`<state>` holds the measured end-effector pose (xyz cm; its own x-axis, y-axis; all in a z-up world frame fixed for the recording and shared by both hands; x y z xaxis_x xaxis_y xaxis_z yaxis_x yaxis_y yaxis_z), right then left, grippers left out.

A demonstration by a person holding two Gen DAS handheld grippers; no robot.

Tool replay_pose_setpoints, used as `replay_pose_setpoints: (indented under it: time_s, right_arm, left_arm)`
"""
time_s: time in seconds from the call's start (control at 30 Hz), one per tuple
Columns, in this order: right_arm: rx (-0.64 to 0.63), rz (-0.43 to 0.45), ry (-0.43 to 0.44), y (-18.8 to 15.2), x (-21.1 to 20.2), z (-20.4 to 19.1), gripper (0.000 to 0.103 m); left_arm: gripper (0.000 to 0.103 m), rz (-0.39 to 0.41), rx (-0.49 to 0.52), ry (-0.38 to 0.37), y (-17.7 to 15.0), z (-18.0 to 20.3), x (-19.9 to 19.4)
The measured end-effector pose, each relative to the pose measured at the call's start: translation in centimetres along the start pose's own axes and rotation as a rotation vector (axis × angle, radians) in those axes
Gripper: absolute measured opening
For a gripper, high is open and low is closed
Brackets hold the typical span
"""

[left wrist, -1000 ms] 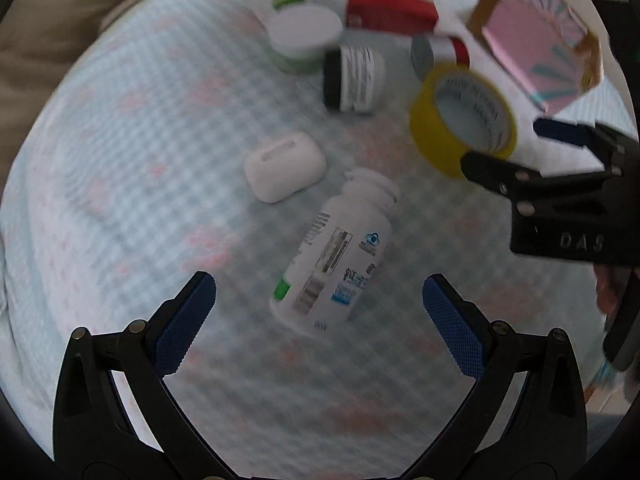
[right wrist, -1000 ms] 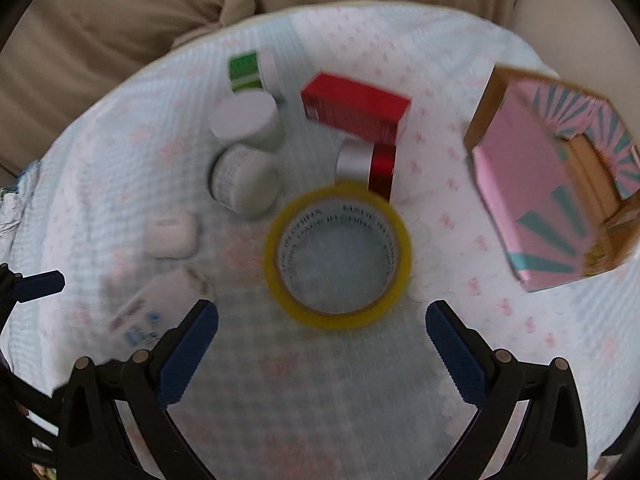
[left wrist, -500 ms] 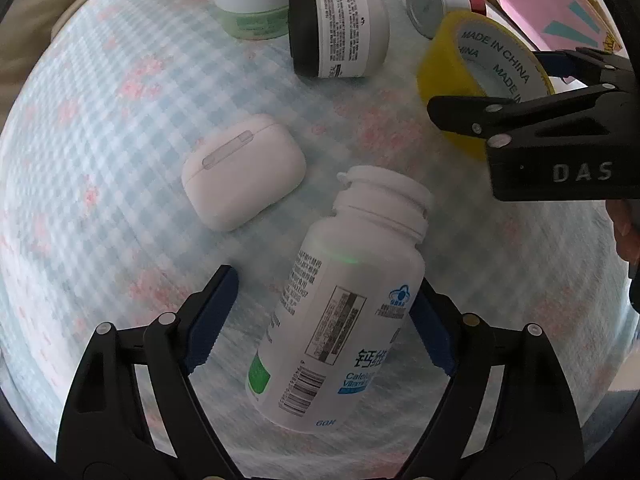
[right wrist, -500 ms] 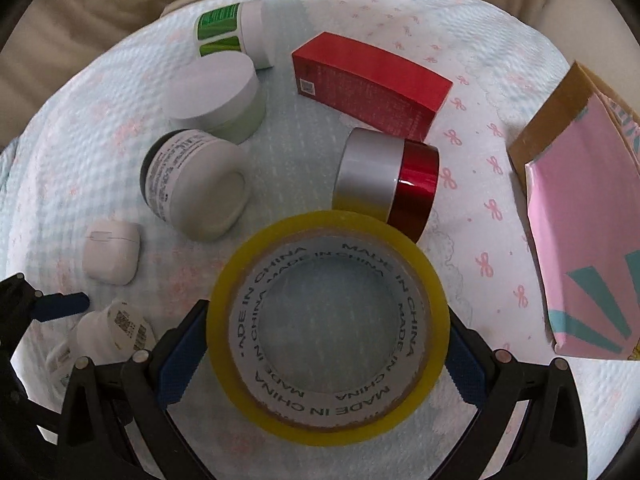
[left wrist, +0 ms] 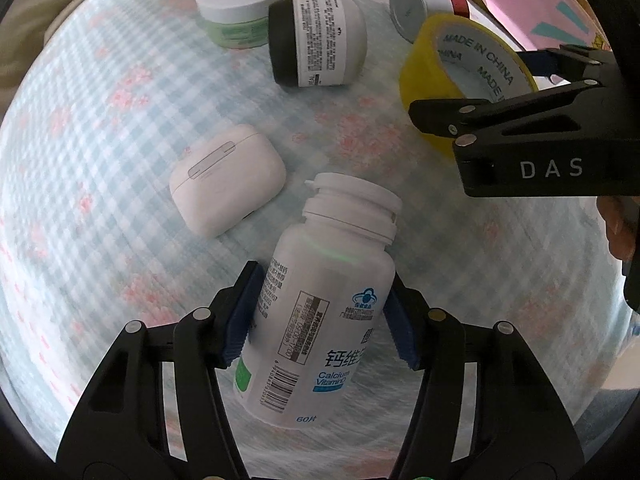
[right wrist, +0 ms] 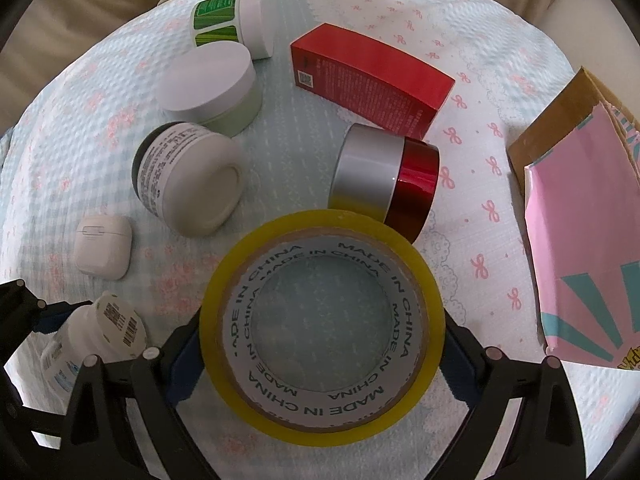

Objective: Organize rigid objects
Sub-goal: 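Lift and carry the bottle and tape roll toward the cardboard box with both tools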

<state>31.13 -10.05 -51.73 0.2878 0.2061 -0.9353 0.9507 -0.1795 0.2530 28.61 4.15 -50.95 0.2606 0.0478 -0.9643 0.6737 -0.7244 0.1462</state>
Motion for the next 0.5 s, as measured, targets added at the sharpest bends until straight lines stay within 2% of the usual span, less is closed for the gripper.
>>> replay_pose_setpoints:
  time_s: [0.3,0.5]
  right_arm:
    - [-0.002,0.027,-0.013,-0.2,-2.0,-0.6,0.096]
    - [0.007,0.069,-0.016,-0.4,-5.1,-0.4,0.096]
  left_arm:
    - [0.053,0.014,-0.073,-0.017,-1.5,-1.3,-1.8]
    - [0.052,0.035,-0.144,-0.031,-2.9,-2.1,-4.4]
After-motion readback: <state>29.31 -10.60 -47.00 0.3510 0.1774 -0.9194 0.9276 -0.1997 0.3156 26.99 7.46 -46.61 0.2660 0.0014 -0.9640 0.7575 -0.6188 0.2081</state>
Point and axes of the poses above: each gripper's, at about its wrist camera, not at the fingertips, and x roughly the way its jaws point, z to its right, y to its top, the point moved 4 cm from there along x, roughly the way its jaws point, and after that the axes turned 14 degrees about y, right-handed, at the moved point
